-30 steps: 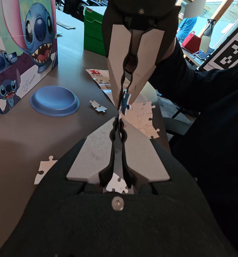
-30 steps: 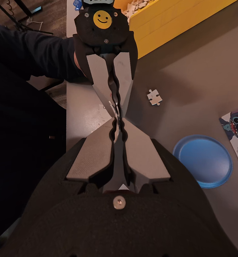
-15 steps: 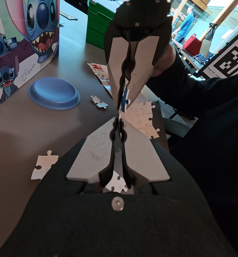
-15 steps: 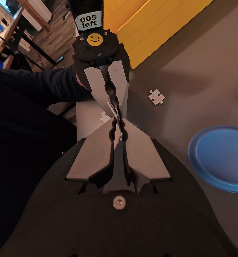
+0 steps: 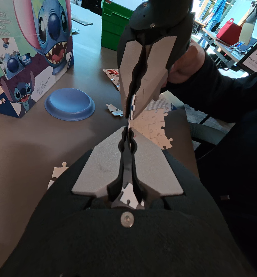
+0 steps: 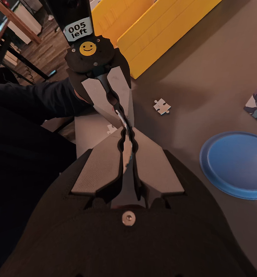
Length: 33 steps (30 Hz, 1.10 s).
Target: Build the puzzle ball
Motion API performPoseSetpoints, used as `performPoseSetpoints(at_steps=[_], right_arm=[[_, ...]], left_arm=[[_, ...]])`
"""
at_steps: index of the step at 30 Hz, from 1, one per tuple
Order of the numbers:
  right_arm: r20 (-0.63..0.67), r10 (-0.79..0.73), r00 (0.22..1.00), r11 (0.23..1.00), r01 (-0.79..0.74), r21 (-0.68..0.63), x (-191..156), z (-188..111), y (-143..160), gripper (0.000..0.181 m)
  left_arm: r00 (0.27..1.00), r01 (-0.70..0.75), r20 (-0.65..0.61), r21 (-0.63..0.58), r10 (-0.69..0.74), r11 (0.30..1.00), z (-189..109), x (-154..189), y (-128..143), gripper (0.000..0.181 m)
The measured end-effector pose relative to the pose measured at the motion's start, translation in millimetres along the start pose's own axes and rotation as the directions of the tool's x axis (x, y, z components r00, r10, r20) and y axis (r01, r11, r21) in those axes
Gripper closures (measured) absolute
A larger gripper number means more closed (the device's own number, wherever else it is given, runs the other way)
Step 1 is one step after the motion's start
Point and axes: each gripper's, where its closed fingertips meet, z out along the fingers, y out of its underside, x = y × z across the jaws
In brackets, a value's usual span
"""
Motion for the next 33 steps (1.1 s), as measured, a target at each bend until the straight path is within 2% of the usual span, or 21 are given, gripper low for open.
performPoseSetpoints(at_steps=[10, 13, 17, 21, 24, 33], right_arm=[[-0.075, -0.214, 0.974, 0.974, 0.218, 0.06, -17, -4, -13, 0.181], [-0.05, -0.202, 0.978, 0.976, 0.205, 0.068, -22, -5, -15, 0.181], [-0.041, -0.095, 0.995, 0.991, 0.098, 0.09, -18, -3, -13, 0.181], [-0.066, -0.192, 0.979, 0.98, 0.194, 0.032, -21, -3, -7, 0.181], [0.004, -0.221, 0.975, 0.975, 0.221, 0.016, -26, -4, -8, 0.181], [0.084, -0.317, 0.945, 0.898, 0.328, -0.293, -25, -3, 4, 0.181]], left_arm=[[0.979, -0.198, 0.05, -0.013, 0.199, 0.98, -11, 9, -12, 0.181], [0.967, -0.245, 0.06, -0.026, 0.246, 0.969, -13, 12, -13, 0.181], [0.966, -0.239, 0.086, -0.049, 0.242, 0.97, -11, 9, -11, 0.18], [0.977, -0.209, 0.038, -0.052, 0.211, 0.976, -8, 14, -7, 0.181], [0.989, -0.144, -0.038, -0.023, 0.143, 0.989, -10, 19, -9, 0.181], [0.991, -0.112, -0.082, -0.058, 0.107, 0.992, -5, 22, -1, 0.181]])
